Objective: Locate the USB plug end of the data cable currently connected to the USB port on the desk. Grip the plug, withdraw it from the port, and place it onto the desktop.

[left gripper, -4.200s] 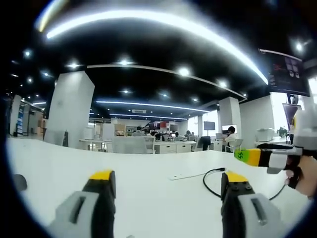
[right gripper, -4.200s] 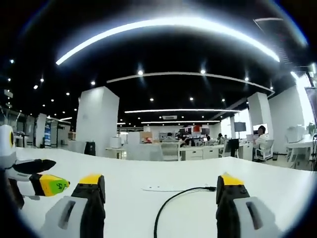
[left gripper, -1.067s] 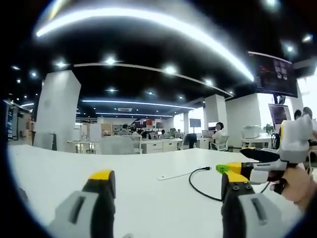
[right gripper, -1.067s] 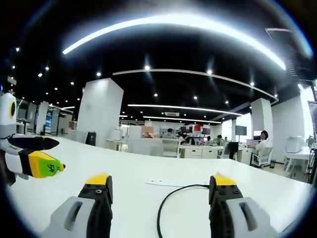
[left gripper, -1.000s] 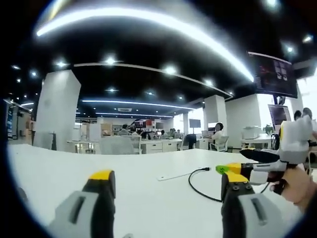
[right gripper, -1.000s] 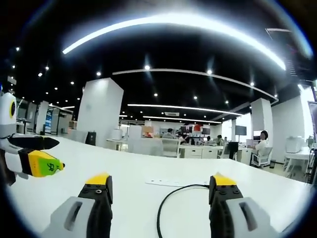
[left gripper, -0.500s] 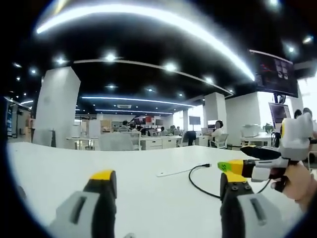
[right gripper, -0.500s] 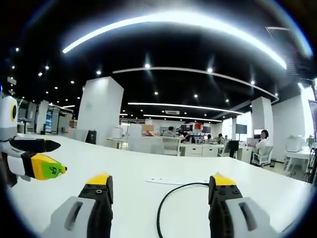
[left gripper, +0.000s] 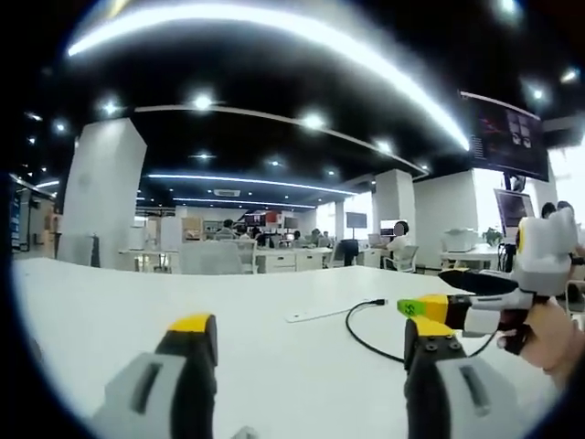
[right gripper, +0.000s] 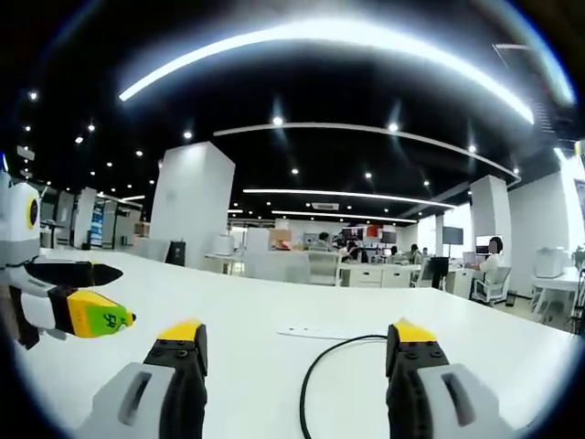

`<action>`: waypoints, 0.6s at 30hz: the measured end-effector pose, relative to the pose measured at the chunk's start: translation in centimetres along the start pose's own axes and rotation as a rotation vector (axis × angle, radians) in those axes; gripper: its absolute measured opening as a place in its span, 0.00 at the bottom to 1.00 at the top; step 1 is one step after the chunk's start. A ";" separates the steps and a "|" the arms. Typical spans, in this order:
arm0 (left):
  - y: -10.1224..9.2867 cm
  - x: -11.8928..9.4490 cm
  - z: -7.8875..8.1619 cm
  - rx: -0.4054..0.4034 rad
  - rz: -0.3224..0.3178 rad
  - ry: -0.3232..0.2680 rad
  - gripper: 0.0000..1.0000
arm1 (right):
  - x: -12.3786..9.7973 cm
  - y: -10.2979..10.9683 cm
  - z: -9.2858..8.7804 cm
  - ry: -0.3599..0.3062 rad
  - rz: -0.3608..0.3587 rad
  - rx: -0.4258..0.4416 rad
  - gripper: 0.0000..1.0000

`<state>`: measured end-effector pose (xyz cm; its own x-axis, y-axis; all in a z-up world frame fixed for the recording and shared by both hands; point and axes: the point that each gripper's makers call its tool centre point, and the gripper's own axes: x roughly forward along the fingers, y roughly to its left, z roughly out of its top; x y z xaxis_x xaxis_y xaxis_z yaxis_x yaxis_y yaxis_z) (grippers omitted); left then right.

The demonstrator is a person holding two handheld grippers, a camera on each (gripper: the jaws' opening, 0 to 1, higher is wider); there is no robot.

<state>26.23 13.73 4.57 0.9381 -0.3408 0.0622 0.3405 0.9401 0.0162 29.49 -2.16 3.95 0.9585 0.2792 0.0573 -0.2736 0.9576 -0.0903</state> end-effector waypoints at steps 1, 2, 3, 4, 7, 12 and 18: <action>-0.6 0.2 0.4 0.006 -0.035 -0.020 0.80 | 0.0 0.0 0.1 -0.003 0.001 0.001 0.82; -1.3 0.3 1.0 -0.013 -0.070 -0.059 0.80 | 0.0 0.1 0.1 -0.005 0.002 0.002 0.82; -1.8 0.3 1.5 -0.046 -0.094 -0.091 0.80 | 0.0 0.2 0.1 -0.006 0.005 0.001 0.82; -2.2 0.2 2.0 -0.093 -0.115 -0.124 0.79 | 0.0 0.2 0.1 -0.007 0.007 0.000 0.82; -2.7 -0.1 3.3 -0.204 -0.152 -0.191 0.76 | 0.0 0.4 0.1 -0.005 0.010 -0.008 0.82; -3.3 0.2 1.4 -0.102 -0.174 -0.064 0.72 | 0.0 0.5 0.1 -0.005 0.012 -0.009 0.82; -3.8 0.5 1.1 -0.038 -0.163 -0.060 0.76 | 0.1 0.7 0.2 -0.005 0.018 -0.017 0.82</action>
<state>25.29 10.00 5.68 0.8650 -0.4870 0.1208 0.4913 0.8710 -0.0067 29.40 -1.48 4.05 0.9529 0.2970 0.0607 -0.2895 0.9511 -0.1078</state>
